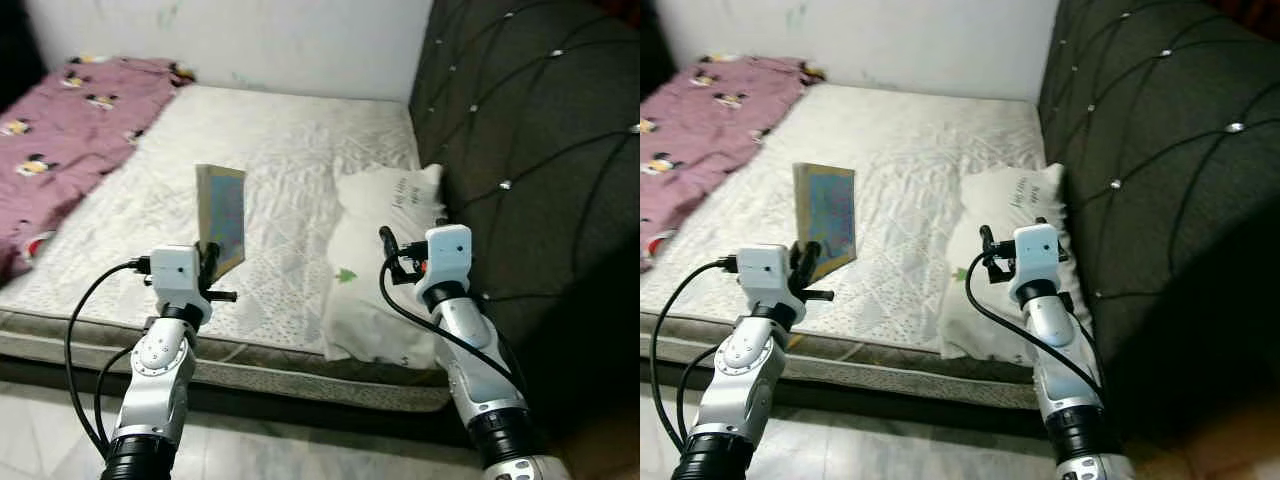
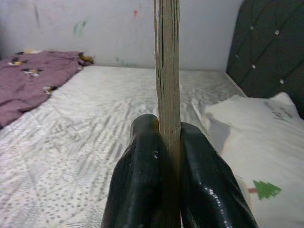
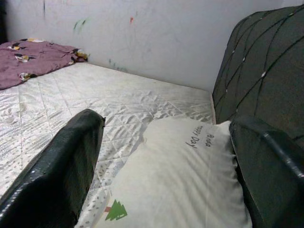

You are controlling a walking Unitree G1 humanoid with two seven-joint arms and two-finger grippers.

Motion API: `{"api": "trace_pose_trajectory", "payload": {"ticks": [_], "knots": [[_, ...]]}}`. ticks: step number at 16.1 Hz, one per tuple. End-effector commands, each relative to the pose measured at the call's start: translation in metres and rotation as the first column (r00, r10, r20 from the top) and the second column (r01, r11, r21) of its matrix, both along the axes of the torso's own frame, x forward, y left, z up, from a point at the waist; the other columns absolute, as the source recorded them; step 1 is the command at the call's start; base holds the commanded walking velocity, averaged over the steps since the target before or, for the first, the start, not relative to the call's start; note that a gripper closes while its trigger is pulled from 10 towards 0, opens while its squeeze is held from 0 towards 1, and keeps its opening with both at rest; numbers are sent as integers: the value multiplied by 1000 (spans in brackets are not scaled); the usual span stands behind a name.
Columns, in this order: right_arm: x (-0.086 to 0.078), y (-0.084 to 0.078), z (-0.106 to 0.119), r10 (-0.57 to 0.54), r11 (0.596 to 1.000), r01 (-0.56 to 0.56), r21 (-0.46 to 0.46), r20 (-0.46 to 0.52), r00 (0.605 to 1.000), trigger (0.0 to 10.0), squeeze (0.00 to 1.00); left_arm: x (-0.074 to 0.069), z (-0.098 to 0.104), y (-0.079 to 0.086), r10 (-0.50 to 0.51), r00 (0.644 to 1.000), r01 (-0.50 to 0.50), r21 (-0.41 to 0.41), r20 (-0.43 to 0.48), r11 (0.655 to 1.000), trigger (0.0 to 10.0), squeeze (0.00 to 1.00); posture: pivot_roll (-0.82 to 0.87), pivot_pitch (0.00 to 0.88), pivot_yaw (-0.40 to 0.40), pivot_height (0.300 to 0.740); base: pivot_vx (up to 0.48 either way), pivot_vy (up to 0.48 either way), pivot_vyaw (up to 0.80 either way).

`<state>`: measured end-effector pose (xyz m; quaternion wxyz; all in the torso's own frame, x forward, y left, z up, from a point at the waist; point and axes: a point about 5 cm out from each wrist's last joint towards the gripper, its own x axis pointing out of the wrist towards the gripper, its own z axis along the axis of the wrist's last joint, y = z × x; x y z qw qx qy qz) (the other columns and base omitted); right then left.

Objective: Clean up the room

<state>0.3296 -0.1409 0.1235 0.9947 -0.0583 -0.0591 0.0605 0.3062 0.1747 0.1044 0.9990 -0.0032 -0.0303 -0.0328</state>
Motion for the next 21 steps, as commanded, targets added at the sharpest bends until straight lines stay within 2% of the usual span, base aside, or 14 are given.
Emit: {"api": "trace_pose_trajectory", "payload": {"ticks": [1,15,19,21], "knots": [[1,-4,1,-12,1000,12,5,3,1000,10000,0,4,12,-6,-25,998,25,2,60,1000,10000,0,-51,0,-9,740,262,0,0],[-1,-2,-2,2,1000,-2,8,-4,1000,10000,0,3,10,-10,-56,997,56,3,48,998,10000,0,-51,0,-2,740,301,0,0],[1,-2,-1,5,1000,-5,9,-4,1000,10000,0,5,10,-8,-41,998,41,-7,43,999,10000,0,-48,0,-4,740,0,0,0],[2,-1,-1,3,1000,-3,12,-5,1000,10000,0,6,10,-8,-42,998,43,-17,42,999,10000,0,-49,0,-4,740,0,478,0]]}}
